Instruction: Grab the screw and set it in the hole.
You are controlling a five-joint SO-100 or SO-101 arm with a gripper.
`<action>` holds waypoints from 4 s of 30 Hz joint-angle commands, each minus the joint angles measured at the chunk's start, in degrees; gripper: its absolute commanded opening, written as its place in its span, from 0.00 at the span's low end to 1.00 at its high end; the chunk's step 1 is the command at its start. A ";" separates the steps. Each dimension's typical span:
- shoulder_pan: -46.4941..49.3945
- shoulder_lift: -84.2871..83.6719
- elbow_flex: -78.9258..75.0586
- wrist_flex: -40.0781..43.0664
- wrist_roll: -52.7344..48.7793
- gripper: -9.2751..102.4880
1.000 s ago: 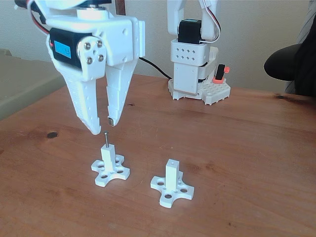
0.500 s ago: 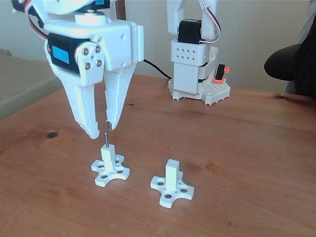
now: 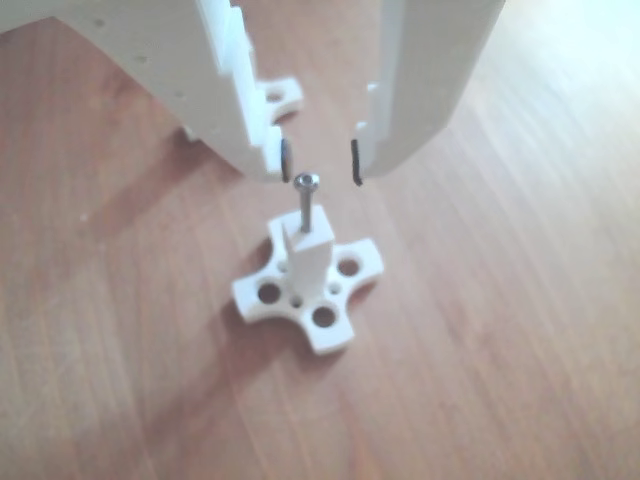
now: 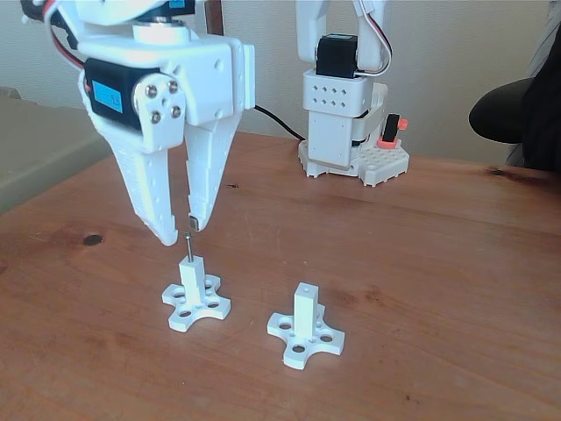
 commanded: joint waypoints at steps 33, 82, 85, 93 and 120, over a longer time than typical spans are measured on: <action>-1.14 -0.53 -4.04 0.26 -1.05 0.12; 0.18 -2.81 -3.96 -1.85 -2.02 0.12; 0.26 -2.90 -4.04 -1.76 -2.11 0.12; 0.44 -2.90 -4.31 -1.49 -2.29 0.12; -0.62 -3.16 -5.62 -1.14 -2.02 0.09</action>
